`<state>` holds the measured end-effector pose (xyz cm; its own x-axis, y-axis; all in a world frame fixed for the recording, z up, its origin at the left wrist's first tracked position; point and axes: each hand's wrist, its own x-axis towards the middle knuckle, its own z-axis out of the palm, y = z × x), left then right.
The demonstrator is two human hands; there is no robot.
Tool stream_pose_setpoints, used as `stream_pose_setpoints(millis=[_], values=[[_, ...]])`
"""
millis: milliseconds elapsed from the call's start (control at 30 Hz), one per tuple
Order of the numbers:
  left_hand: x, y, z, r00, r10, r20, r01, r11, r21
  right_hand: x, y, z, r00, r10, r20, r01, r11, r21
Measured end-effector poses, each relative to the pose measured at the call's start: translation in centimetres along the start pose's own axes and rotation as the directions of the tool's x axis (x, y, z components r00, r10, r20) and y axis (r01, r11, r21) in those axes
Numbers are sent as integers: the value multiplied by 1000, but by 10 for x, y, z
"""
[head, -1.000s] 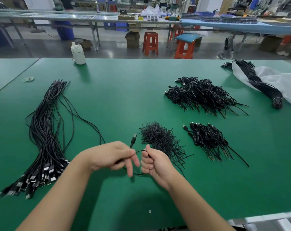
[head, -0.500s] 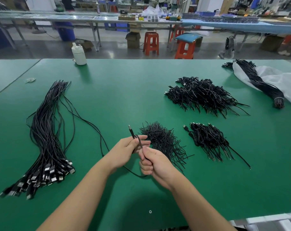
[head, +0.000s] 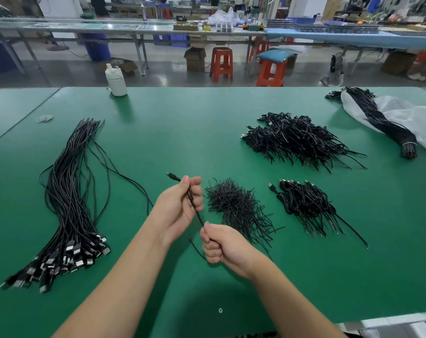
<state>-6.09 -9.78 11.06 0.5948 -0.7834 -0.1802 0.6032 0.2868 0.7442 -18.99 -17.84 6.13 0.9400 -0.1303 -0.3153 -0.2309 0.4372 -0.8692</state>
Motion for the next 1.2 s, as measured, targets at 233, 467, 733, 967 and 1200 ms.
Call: stream_pose_setpoints(millis=[233, 467, 733, 967, 1200], values=[[-17, 35, -6, 884, -316, 345, -46, 674, 737, 1, -24, -24, 988, -41, -150, 74, 971, 227], [-12, 17, 5, 946, -306, 108, -46, 202, 978, 0, -41, -15, 987, -139, -87, 151, 976, 154], [-3, -2, -14, 970, -158, 182, 39, 848, 528, -11, -31, -7, 989, -145, 13, 145, 989, 2], [-6, -3, -17, 958, -171, 230, 41, 877, 479, -15, -25, -11, 989, -145, 21, 140, 976, 170], [-5, -13, 22, 992, -5, 125, -36, 945, 326, -14, -21, -6, 968, -232, -95, 197, 938, -285]])
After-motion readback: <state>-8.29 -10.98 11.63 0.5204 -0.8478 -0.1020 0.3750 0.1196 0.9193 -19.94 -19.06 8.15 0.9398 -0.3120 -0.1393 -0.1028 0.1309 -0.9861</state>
